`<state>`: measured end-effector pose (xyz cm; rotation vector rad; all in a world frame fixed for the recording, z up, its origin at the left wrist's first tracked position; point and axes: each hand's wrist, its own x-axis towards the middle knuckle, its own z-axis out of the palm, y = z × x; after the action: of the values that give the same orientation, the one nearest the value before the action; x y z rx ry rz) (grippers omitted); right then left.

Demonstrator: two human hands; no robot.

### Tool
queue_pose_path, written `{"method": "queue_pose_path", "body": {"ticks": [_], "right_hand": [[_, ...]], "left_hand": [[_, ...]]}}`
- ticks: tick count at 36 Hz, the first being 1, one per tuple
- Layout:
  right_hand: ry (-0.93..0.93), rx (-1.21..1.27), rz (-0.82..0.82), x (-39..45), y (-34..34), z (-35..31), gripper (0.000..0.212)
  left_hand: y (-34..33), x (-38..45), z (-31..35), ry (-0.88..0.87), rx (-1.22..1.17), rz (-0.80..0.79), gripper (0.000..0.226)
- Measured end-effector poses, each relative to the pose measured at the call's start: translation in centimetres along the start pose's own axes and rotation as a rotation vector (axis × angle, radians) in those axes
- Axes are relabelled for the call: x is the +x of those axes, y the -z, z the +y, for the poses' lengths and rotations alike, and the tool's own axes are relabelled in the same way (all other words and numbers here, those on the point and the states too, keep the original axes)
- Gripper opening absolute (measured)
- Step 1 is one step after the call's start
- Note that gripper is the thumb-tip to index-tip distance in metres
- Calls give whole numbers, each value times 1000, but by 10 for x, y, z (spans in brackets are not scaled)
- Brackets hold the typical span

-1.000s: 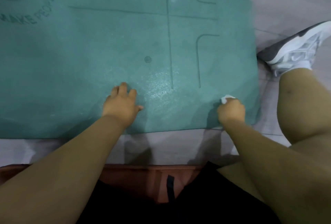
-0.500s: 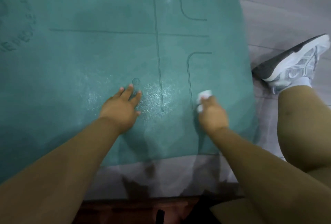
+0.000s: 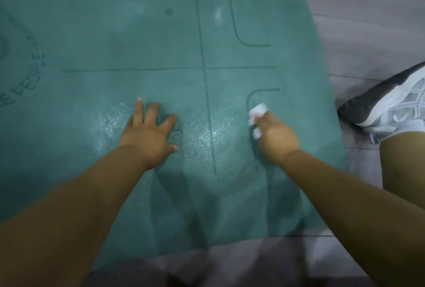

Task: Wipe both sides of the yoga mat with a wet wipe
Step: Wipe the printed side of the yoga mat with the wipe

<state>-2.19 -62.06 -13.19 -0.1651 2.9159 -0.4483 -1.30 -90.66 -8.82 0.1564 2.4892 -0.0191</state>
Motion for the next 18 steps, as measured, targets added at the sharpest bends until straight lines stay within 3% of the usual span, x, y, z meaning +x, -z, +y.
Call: {"method": "queue_pose_path", "body": {"ticks": [3, 6, 8, 11, 14, 16, 18], "right_hand": [[-460, 143, 229, 29, 21, 21, 32], [-557, 121, 180, 42, 12, -8, 37], [-405, 90, 82, 42, -1, -44, 36], [143, 3, -142, 31, -19, -95, 37], [680, -31, -173, 30, -22, -96, 38], [753, -134, -150, 44, -14, -73, 28], [515, -121, -68, 66, 0, -46, 32]], "left_hand": [[-4, 5, -7, -9, -108, -60, 79], [-4, 6, -5, -6, -117, -57, 80], [-1, 7, -4, 6, -120, -54, 81], [3, 9, -6, 8, -126, -47, 82], [6, 9, -7, 16, -154, -24, 76], [7, 10, -7, 19, -170, 7, 68], [7, 11, -5, 30, -191, 21, 63]]}}
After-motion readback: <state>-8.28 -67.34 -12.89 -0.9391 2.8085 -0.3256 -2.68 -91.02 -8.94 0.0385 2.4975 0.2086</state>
